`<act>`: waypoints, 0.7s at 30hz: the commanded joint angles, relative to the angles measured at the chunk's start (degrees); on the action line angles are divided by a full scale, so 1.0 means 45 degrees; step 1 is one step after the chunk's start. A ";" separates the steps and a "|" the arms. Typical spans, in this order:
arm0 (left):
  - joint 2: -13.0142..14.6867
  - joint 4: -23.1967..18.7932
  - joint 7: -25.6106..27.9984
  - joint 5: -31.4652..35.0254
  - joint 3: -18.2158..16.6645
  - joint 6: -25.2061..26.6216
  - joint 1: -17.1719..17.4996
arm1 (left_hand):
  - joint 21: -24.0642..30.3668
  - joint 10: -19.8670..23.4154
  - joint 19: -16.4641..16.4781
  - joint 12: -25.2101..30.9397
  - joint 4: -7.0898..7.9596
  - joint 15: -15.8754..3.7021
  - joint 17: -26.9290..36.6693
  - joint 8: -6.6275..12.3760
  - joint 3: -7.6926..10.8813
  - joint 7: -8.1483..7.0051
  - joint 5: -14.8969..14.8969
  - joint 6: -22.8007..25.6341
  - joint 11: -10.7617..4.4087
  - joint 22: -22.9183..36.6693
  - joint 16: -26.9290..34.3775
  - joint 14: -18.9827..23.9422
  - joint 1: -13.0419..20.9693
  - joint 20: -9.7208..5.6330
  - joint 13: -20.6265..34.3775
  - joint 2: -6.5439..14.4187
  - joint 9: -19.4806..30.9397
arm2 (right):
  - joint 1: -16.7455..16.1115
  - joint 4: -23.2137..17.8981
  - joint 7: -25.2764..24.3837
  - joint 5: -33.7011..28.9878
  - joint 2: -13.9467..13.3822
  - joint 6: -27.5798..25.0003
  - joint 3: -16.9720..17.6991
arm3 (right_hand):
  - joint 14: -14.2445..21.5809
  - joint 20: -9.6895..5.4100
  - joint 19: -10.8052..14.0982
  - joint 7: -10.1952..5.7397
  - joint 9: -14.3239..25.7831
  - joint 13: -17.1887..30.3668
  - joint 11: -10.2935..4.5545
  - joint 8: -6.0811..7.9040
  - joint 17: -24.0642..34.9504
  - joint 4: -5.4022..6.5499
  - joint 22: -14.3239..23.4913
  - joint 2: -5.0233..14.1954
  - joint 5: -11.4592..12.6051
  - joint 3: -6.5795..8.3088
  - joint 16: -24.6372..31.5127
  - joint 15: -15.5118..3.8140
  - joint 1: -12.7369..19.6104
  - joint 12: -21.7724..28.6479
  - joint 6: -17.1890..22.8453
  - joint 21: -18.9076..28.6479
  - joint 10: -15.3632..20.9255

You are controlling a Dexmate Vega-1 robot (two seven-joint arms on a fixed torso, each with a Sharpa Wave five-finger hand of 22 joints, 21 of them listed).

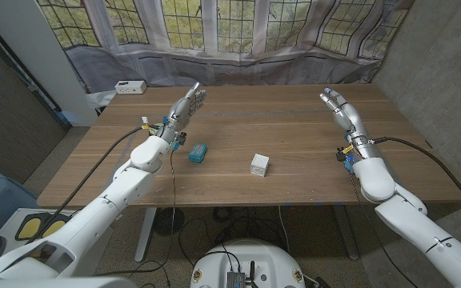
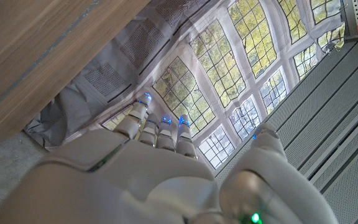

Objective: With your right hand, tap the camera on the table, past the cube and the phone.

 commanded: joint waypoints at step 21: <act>0.0034 0.0491 -0.1214 -0.0519 0.0056 -0.0169 -0.0577 | -0.0027 0.0066 0.0022 -0.0044 -0.0042 0.0001 0.0043 -0.0035 0.0071 -0.0020 -0.0029 -0.0176 0.0009 0.0031 -0.0028 0.0085 0.0026 0.0097 0.0056 0.0092 0.0018 | 0.3342 0.3661 0.3643 0.4724 0.1520 0.2283 -0.1639 | 0.0199 0.0046 0.0238 0.0047 -0.0016 0.0025 0.0083 -0.0099 0.0049 0.0002 -0.0004 -0.0135 -0.0049 -0.0060 0.0038 0.0207 -0.0039 0.0056 0.0045 0.0004 0.0315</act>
